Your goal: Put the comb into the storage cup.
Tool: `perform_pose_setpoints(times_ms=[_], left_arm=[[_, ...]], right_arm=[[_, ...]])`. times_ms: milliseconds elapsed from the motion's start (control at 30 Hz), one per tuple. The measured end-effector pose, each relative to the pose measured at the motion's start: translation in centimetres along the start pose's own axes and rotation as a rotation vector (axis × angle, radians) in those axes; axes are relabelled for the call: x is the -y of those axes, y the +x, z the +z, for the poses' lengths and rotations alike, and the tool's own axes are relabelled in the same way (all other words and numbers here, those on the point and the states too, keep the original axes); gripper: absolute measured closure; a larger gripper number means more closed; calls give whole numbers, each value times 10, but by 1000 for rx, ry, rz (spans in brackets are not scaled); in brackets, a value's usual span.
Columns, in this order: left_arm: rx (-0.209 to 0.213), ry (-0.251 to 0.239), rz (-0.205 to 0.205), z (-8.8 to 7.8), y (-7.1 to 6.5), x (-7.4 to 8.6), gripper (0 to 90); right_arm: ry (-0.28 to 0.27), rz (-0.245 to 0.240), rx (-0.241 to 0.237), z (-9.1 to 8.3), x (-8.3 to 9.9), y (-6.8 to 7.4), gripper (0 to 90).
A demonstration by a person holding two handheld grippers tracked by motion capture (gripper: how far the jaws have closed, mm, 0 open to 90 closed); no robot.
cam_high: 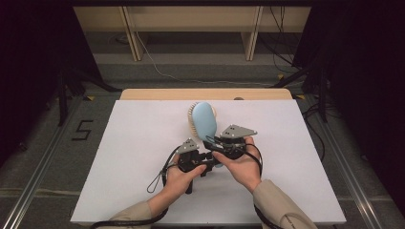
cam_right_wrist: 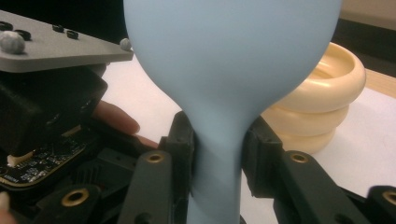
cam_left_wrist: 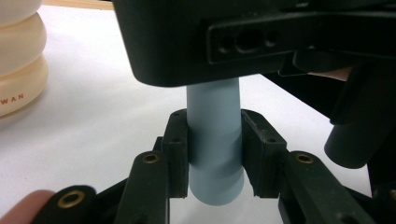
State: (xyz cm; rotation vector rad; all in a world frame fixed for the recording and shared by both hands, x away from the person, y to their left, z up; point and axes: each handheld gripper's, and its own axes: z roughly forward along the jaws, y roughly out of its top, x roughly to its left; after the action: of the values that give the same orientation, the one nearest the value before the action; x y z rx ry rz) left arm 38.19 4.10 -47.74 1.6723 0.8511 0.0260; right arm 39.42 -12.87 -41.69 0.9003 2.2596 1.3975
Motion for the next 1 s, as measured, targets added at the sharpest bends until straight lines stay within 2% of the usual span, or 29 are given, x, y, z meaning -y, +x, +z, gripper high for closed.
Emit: perform_pose_setpoints(times_ms=[267,533,767,1000], left_arm=[[15,0,1,0,0,0,645],[14,2,-4,0,1,0,645],[12,2,-4,-1,1,-1,646],[13,2,-6,-1,2,-1,646]], right_arm=[[-11,6,-3,0,-1,-1,579],[-11,23,-5,1,-3,-1,364],[-12,15,6,-1,-5,0,248],[-8,11,6,-10,-10,-4,171]])
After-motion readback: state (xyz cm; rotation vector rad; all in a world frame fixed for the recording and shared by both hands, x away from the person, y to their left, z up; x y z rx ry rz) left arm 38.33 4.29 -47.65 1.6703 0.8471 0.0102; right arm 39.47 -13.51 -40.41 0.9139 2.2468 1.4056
